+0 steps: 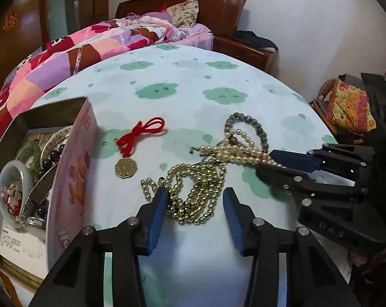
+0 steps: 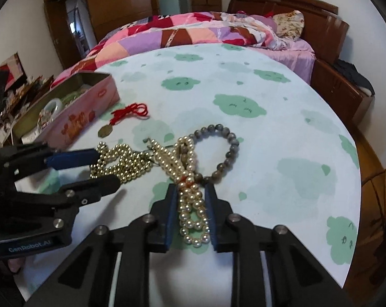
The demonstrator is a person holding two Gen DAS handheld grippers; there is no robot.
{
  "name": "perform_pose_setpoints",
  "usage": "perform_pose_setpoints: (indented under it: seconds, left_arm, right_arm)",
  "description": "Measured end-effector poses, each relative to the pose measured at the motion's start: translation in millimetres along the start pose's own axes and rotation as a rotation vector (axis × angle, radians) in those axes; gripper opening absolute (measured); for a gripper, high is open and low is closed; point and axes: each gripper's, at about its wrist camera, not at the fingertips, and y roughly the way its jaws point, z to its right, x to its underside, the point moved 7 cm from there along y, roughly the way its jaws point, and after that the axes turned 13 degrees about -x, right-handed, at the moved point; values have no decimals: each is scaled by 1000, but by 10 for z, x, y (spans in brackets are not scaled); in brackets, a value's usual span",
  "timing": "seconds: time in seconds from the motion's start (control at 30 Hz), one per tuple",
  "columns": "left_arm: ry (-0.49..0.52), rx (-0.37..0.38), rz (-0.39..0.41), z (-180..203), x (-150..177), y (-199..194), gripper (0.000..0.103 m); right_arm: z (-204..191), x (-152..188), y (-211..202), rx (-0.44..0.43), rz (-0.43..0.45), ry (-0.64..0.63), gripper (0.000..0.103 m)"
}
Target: Organize jewelry
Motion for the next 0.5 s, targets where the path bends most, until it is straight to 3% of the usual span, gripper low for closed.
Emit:
perform_pose_setpoints:
  seconds: [0.07, 0.13, 0.5]
  left_arm:
    - [16, 20, 0, 32, 13, 0, 5]
    - [21, 31, 3, 41, 12, -11, 4]
    - [-18, 43, 156, -110, -230, -584, 4]
  right_arm:
    - [-1, 4, -2, 7, 4, 2, 22]
    - [-1, 10, -18, -8, 15, 11, 16]
    - [-69, -236, -431, -70, 162, 49, 16]
